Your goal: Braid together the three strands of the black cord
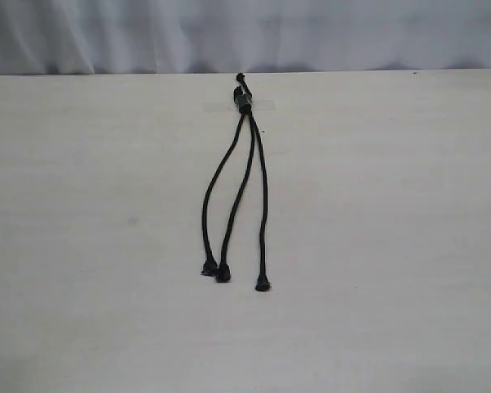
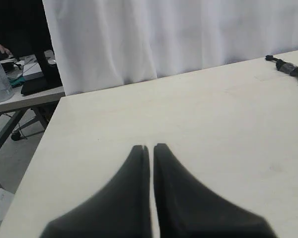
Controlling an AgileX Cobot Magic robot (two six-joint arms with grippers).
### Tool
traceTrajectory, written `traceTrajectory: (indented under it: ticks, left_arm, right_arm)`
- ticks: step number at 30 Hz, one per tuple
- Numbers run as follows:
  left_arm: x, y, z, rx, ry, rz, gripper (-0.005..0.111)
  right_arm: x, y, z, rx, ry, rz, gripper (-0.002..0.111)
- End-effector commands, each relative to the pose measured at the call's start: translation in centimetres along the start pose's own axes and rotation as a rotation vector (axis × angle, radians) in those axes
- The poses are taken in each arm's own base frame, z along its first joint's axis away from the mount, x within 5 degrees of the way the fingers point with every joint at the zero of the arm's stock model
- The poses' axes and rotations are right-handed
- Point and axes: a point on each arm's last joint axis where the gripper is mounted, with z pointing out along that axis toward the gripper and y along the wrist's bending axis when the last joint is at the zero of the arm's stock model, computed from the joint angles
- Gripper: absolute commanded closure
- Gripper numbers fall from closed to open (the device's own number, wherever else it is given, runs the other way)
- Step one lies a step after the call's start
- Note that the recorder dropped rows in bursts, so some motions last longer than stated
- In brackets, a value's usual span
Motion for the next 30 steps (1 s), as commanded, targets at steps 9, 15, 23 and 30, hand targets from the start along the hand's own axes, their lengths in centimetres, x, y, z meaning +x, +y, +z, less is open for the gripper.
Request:
traceTrajectory:
  ticks: [9,15,23,30]
  left_arm:
    - [0.0,0.0,0.0,-0.004,-0.011,-0.003,0.102]
    - [0.0,0.0,0.0,-0.005,-0.011,-0.001,0.102]
    - [-0.2,0.1,0.0,-0.016,-0.033,0.04,0.102]
    - [-2.7,0.5,-0.4,-0.061,-0.303,0.047,0.102]
  right_arm:
    - [-0.1,0.0,0.0,0.001,-0.015,0.006,0.104]
    - [-0.1,0.0,0.0,0.001,-0.015,0.006,0.104]
    - [-0.9,-0.1,-0.1,0.014,-0.109,0.006,0.104]
    - [-3.0,-0.4,-0.5,0.046,-0.339,0.006,0.104]
